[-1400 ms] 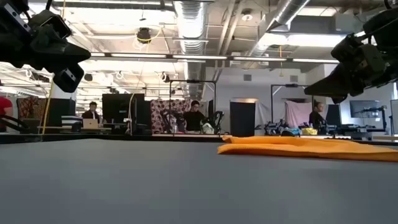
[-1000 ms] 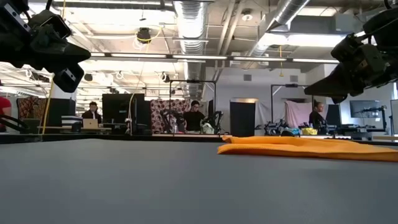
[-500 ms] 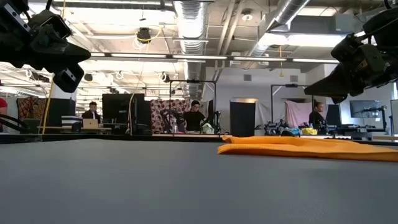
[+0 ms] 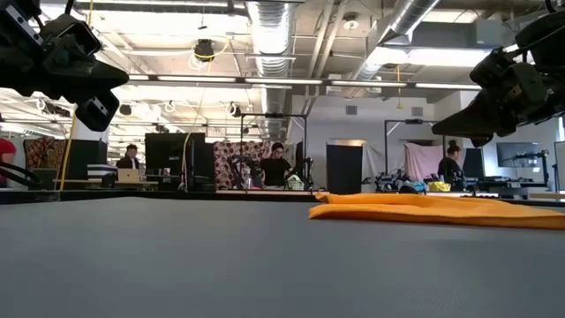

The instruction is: Roll towel

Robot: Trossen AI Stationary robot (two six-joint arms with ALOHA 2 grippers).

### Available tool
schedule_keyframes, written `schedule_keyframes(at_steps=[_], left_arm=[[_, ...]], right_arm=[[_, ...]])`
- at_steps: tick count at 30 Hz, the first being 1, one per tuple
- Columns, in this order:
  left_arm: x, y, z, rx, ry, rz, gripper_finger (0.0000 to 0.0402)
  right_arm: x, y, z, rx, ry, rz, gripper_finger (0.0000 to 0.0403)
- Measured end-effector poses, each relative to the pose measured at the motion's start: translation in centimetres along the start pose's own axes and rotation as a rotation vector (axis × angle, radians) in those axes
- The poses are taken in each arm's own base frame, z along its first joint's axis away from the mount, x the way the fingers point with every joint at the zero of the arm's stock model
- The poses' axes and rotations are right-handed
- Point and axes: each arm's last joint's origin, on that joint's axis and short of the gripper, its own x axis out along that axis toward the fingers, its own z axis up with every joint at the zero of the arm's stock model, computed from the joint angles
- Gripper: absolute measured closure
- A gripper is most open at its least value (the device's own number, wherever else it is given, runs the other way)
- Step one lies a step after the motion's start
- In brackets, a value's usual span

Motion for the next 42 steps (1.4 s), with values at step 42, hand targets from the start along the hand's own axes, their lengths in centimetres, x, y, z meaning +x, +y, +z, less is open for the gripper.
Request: schedule_keyframes(at_steps=[42], left_arm=[[4.0,-0.6,3.3,-0.215,-0.166,0.376,0.0401]], right_arm=[[0.0,0.0,0.1,0.001,-0.010,0.001,0.0378]])
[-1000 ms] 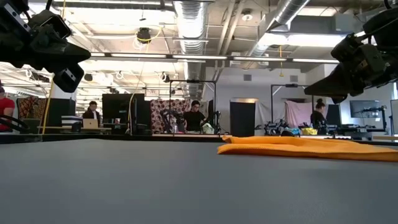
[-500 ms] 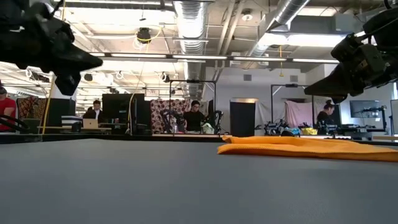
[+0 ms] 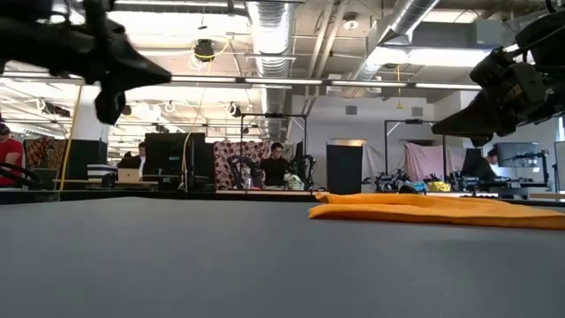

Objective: Roll towel
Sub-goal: Fold the yellow towel

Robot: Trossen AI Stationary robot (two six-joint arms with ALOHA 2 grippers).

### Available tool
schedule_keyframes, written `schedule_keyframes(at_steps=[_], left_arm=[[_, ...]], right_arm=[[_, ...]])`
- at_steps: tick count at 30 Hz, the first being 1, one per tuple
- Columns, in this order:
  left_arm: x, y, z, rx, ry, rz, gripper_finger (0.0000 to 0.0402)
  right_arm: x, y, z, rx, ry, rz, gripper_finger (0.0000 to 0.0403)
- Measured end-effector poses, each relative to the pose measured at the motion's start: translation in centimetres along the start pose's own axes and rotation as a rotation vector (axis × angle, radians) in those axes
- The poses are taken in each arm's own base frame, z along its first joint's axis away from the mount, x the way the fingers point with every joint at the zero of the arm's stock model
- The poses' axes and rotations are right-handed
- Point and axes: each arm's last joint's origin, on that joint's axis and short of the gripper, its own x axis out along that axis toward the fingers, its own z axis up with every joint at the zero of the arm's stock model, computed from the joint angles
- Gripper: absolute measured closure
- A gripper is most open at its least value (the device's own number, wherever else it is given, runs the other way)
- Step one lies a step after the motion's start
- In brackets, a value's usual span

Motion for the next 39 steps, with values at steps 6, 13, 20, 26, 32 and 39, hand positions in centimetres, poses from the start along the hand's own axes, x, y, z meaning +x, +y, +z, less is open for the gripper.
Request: schedule_keyframes(at_steps=[6,13,20,26,32,39], left_arm=[[4.1,-1.9,-0.5,0.309,0.119,0.114,0.0401],[9.1,-1.9,-2.5,0.515,0.303,0.172,0.0401],[14.6,-2.3,-2.9,0.745,0.439,-0.049,0.0401],[18.6,-3.7,-3.2,1.002,0.484,-0.164,0.0374],[21.0,-5.0,-2.6,1.098,0.512,-0.181,0.0319],[21.9,-4.9,-1.7,1.064,0.500,-0.161,0.0276]], right_arm=[[0.0,0.1,0.8,0.093,-0.093,0.019,0.0378],[-0.2,0.3,2.0,0.375,-0.210,0.070,0.0378],[-1.2,0.8,4.6,0.520,-0.465,0.219,0.0378],[-2.3,1.7,6.0,0.445,-0.623,0.328,0.0378],[-2.9,2.7,6.5,0.373,-0.692,0.383,0.0378],[-2.2,4.2,6.7,0.223,-0.645,0.400,0.0378]])
